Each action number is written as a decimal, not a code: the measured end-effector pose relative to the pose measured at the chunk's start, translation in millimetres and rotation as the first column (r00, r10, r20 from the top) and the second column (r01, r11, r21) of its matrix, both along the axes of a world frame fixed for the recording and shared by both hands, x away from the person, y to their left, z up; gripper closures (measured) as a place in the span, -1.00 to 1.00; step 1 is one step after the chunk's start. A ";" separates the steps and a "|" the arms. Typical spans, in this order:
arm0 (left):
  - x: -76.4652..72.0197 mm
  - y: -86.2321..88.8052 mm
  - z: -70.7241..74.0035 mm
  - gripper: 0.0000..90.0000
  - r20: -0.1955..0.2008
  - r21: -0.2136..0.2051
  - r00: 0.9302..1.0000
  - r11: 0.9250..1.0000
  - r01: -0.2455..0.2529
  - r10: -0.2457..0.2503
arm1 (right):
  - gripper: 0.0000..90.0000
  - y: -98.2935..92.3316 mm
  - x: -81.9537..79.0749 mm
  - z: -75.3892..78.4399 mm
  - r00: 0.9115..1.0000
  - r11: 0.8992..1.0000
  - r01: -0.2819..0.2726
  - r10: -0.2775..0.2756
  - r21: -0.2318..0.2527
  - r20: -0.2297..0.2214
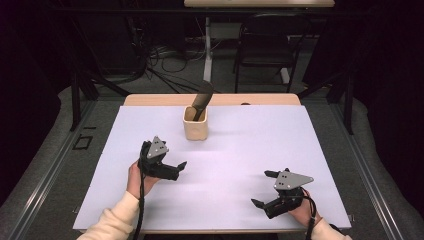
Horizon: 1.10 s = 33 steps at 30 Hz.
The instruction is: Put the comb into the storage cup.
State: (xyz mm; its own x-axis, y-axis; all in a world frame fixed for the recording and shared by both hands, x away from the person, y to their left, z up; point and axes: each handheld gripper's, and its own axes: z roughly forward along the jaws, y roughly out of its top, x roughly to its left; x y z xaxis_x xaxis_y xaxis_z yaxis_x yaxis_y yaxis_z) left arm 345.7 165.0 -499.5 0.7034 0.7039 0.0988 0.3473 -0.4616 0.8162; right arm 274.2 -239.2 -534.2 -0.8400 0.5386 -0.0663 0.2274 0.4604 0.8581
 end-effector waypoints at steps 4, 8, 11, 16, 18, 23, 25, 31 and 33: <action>-7.0 1.7 -2.4 -1.00 0.003 0.000 1.000 1.000 -0.006 0.006 | -1.00 0.5 -0.5 0.0 1.000 1.000 -0.003 0.003 0.000 0.002; -14.3 4.2 -5.1 -1.00 0.012 -0.002 1.000 1.000 -0.007 0.008 | -1.00 0.5 -0.4 -0.4 1.000 1.000 -0.001 0.001 -0.002 0.000; -21.0 5.3 -8.5 -1.00 0.015 0.009 1.000 1.000 -0.010 0.010 | -1.00 0.4 0.0 -0.4 1.000 1.000 0.001 -0.001 -0.001 0.000; -34.9 4.4 -15.9 -1.00 0.019 0.032 1.000 0.999 0.007 -0.008 | -1.00 0.4 -0.2 0.0 1.000 1.000 -0.001 0.001 0.000 0.004; -40.1 4.2 -17.9 -1.00 0.027 0.027 1.000 1.000 0.014 -0.014 | -1.00 0.4 0.0 -0.6 1.000 1.000 0.001 -0.001 -0.004 -0.003; -50.8 7.1 -18.8 -1.00 0.050 0.018 0.999 1.000 0.015 -0.016 | -1.00 0.9 0.0 -0.8 1.000 1.000 -0.001 0.001 -0.006 -0.004; -54.3 8.3 -20.0 -1.00 0.051 0.015 0.998 1.000 0.019 -0.020 | -1.00 0.7 -0.2 -0.4 1.000 1.000 0.000 0.000 -0.004 0.001; -62.6 12.7 -21.5 -1.00 0.050 0.007 0.999 1.000 0.019 -0.020 | -1.00 0.8 0.0 -0.5 1.000 1.000 0.003 -0.003 -0.003 0.000; -65.1 14.1 -21.8 -1.00 0.053 0.001 0.998 1.000 0.020 -0.020 | -1.00 0.7 0.4 -1.0 1.000 1.000 0.002 -0.002 -0.008 -0.004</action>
